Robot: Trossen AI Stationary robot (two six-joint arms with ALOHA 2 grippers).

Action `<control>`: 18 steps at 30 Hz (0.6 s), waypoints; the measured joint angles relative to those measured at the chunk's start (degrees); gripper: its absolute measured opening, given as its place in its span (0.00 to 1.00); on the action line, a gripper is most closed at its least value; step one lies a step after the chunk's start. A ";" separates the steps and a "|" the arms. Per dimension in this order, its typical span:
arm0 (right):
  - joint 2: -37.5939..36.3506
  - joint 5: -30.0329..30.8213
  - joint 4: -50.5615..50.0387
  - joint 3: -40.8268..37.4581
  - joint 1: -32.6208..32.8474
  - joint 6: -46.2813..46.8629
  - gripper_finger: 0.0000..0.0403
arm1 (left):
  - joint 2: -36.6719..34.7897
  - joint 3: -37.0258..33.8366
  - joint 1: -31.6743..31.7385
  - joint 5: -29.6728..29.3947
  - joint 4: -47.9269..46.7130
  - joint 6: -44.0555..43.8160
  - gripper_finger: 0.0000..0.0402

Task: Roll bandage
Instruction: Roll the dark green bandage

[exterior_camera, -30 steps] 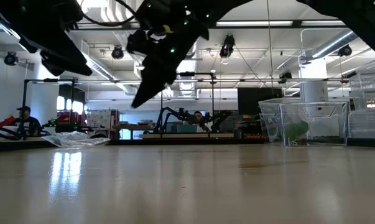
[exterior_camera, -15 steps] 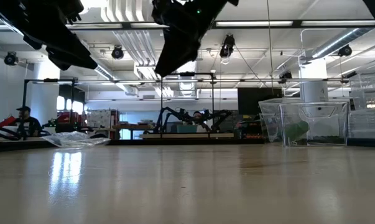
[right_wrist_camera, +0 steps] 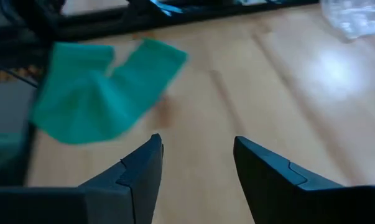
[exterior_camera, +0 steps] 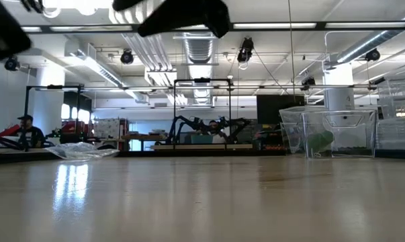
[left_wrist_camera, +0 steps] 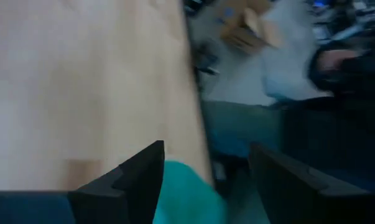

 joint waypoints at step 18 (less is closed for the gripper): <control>25.24 3.89 8.95 28.97 9.91 7.63 0.47 | 12.47 0.02 -19.31 5.82 -1.58 -25.15 0.55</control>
